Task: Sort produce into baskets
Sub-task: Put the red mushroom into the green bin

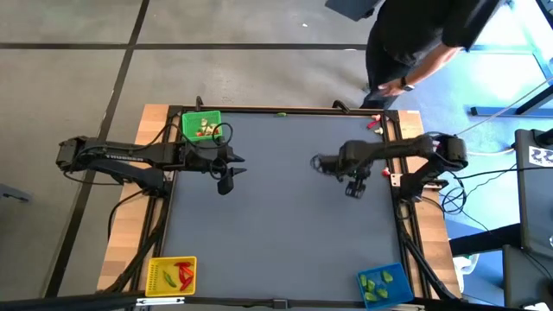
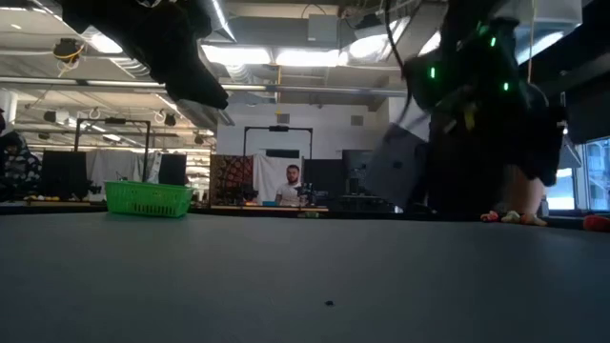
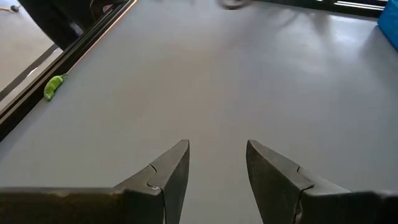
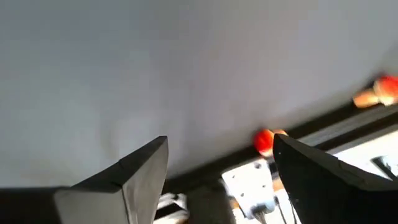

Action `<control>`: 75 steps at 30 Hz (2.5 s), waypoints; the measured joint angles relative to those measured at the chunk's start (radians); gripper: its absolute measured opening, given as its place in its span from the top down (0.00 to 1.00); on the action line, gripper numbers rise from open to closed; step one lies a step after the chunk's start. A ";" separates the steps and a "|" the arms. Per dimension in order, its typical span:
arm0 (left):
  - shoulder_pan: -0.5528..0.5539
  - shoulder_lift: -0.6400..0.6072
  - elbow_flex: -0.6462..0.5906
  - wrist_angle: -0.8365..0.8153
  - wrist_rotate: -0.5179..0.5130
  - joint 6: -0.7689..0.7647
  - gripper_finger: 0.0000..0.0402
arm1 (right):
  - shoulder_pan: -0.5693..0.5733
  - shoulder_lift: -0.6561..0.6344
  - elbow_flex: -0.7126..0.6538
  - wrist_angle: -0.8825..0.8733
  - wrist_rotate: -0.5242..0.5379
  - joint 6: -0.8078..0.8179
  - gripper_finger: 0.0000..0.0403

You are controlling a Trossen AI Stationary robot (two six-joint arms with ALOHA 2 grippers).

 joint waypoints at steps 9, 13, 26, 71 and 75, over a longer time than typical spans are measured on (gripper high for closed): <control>0.000 0.000 0.000 0.000 0.000 0.003 0.61 | -0.217 0.000 -0.136 -0.013 0.091 -0.171 0.28; 0.000 0.000 0.000 0.000 0.000 -0.004 0.61 | -0.262 0.000 -0.200 0.020 0.109 -0.239 0.28; 0.000 0.000 0.000 -0.001 0.000 -0.005 0.61 | -0.379 0.136 -0.232 0.082 0.176 -0.317 0.40; -0.007 0.004 0.000 -0.001 0.008 -0.093 0.58 | -0.004 -0.155 -0.048 0.469 -0.034 0.032 0.99; -0.005 0.022 0.000 0.021 0.009 -0.126 0.47 | 0.076 -0.155 -0.048 0.689 -0.023 0.046 0.98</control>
